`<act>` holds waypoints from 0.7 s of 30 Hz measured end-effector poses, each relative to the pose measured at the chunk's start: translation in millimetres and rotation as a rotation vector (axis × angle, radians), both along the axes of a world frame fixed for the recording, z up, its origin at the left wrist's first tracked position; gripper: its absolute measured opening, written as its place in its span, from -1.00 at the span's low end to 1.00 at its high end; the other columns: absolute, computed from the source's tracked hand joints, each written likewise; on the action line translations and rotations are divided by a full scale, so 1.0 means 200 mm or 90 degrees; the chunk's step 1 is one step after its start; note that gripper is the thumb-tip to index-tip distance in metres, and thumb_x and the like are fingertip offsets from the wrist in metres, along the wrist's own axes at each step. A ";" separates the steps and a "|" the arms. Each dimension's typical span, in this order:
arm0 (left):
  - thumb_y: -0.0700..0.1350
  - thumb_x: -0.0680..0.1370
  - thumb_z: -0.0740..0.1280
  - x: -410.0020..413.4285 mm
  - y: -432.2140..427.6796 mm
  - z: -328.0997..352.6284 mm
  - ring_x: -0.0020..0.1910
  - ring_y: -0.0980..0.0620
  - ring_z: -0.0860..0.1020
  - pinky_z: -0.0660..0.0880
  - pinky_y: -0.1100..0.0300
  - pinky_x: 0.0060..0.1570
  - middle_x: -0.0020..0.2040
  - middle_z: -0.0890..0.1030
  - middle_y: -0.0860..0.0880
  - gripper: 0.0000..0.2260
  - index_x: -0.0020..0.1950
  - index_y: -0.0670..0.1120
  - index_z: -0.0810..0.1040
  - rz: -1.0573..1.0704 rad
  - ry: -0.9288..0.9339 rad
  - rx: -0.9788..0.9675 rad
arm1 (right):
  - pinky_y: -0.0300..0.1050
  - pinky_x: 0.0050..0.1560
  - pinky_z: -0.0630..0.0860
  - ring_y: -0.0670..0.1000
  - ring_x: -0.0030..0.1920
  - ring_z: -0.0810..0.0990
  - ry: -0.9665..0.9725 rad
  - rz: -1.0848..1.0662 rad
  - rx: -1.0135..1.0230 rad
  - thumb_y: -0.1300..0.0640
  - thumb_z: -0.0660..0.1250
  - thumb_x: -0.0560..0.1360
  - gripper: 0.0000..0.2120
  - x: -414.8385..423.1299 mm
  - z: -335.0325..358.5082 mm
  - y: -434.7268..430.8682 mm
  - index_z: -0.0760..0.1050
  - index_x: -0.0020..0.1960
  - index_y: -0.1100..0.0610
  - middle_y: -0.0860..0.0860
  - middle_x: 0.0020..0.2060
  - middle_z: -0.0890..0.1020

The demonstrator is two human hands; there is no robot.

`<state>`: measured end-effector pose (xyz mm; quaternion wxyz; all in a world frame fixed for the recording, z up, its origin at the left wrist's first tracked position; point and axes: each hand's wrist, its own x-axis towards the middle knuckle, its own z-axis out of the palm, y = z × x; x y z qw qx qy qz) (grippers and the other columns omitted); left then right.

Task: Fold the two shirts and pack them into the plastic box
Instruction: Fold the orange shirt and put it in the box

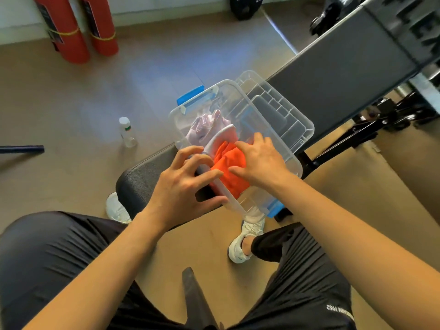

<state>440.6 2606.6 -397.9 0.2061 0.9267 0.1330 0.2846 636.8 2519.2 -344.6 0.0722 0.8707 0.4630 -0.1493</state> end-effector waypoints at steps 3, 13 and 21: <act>0.33 0.48 0.42 -0.01 -0.01 -0.02 0.37 -0.23 0.47 0.61 -0.14 0.13 0.19 0.64 -0.12 -0.54 0.16 0.01 0.70 -0.001 0.002 -0.013 | 0.21 0.41 0.37 0.18 0.47 0.22 0.069 0.139 -0.030 -0.29 0.38 0.46 -0.22 0.03 -0.04 0.08 0.17 0.57 -0.14 0.00 0.52 0.27; 0.23 0.47 0.50 -0.06 -0.05 -0.05 0.42 -0.22 0.42 0.52 -0.09 0.27 0.17 0.62 -0.11 -0.61 0.10 -0.04 0.71 0.009 -0.009 -0.070 | 0.31 0.54 0.14 0.27 0.60 -0.08 -0.019 0.278 -0.011 -0.42 0.15 0.50 -0.17 0.06 -0.21 0.27 -0.14 0.62 -0.20 -0.03 0.64 -0.15; 0.21 0.48 0.50 -0.06 -0.07 -0.07 0.36 -0.22 0.45 0.53 -0.06 0.22 0.13 0.62 -0.10 -0.64 0.10 -0.02 0.71 0.025 -0.004 -0.047 | 0.22 0.22 0.48 0.37 0.36 0.30 -0.094 0.310 0.045 -0.17 0.34 0.49 -0.38 0.02 -0.21 0.36 0.25 0.50 -0.17 0.12 0.51 0.19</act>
